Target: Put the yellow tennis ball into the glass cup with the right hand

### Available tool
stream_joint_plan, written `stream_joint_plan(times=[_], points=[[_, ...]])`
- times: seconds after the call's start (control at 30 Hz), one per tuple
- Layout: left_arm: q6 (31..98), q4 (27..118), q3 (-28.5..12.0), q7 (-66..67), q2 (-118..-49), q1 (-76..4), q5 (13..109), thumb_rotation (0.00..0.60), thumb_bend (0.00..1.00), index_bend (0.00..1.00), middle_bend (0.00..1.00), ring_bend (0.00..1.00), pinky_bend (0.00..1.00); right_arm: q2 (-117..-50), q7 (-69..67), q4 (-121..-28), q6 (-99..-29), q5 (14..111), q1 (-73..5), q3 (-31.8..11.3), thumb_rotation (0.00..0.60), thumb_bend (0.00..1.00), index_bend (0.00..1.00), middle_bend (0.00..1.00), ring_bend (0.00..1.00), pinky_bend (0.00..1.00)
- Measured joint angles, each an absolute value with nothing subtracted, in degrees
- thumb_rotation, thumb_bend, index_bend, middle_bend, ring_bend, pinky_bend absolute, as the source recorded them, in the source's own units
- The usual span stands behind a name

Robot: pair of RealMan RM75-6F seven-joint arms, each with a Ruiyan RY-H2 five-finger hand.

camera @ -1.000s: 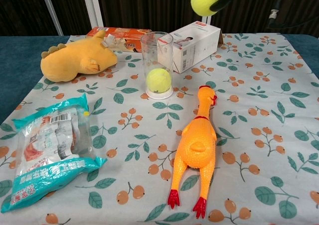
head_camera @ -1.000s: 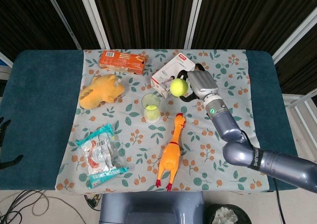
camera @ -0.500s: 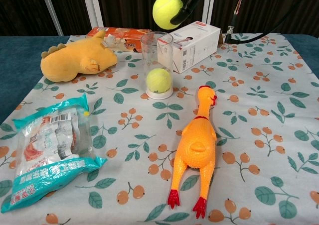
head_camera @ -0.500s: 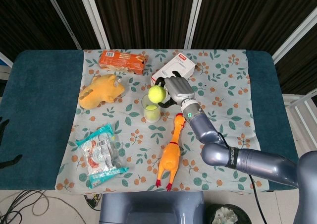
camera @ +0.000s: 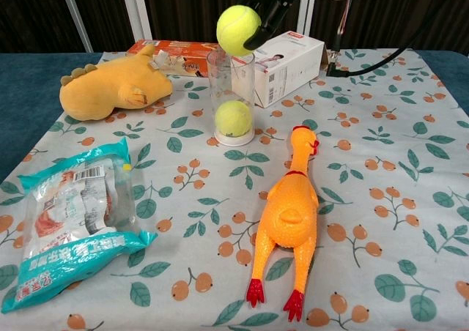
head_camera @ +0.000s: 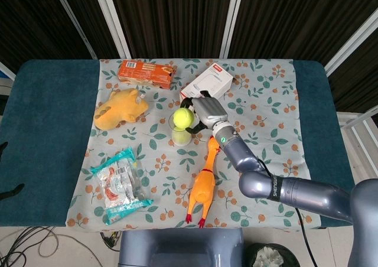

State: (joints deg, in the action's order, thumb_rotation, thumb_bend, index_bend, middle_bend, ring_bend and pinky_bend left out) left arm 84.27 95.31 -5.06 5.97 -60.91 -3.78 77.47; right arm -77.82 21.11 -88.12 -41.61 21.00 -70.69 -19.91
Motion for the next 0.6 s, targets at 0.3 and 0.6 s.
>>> stream_joint_plan(times=[0.3, 0.6], points=[[84.4, 95.3, -5.1, 5.8, -60.8, -3.7, 77.4, 0.600, 0.08, 0.09, 0.00, 0.00, 0.04, -77.8, 21.4, -87.3, -42.1, 19.4, -71.9, -18.7, 0.600, 0.50, 0.19, 0.07, 0.17, 0.00], [84.6, 95.3, -5.1, 5.8, -60.7, -3.6, 77.4, 0.600, 0.08, 0.09, 0.00, 0.00, 0.04, -74.5, 20.8, -88.9, -42.6, 17.9, -71.7, -18.3, 0.600, 0.50, 0.18, 0.06, 0.16, 0.00]])
